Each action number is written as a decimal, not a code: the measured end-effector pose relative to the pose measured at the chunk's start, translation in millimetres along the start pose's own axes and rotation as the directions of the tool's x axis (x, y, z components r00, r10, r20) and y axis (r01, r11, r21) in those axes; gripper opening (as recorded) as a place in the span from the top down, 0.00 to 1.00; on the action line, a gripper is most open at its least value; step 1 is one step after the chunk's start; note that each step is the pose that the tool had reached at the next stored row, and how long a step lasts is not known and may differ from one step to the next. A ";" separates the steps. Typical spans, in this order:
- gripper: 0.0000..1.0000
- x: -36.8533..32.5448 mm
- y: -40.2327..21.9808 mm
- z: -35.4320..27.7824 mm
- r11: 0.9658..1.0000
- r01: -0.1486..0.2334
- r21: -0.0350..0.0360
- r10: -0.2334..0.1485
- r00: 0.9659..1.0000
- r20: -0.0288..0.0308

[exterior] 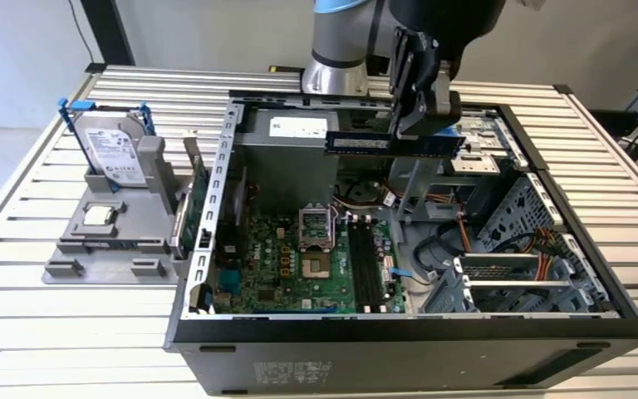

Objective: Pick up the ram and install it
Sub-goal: 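Pick up the ram and move it above insertion slot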

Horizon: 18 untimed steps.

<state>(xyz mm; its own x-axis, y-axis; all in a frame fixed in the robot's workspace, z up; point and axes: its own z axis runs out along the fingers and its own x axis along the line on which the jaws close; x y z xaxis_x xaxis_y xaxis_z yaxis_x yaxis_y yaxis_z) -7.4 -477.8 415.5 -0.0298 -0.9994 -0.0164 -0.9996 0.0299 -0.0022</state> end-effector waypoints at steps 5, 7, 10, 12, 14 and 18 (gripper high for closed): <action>1.00 -0.3 -2.7 2.9 0.999 -0.054 0.001 0.054 0.999 0.000; 1.00 -0.5 -4.1 3.8 0.997 -0.074 0.001 0.074 0.997 0.000; 1.00 -1.5 -7.1 4.5 0.996 -0.088 0.002 0.088 0.996 0.000; 1.00 -1.6 -8.8 4.8 0.996 -0.088 0.002 0.088 0.996 0.000; 1.00 -1.9 -10.2 5.1 0.996 -0.088 0.002 0.088 0.996 0.000; 1.00 -2.3 -11.2 5.4 0.996 -0.089 0.002 0.089 0.996 0.000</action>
<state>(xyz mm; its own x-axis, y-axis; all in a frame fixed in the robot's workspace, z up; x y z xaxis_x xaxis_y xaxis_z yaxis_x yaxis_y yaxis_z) 3.9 -475.8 410.1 -0.1183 -0.9929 -0.0161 -0.9930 0.1183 -0.0022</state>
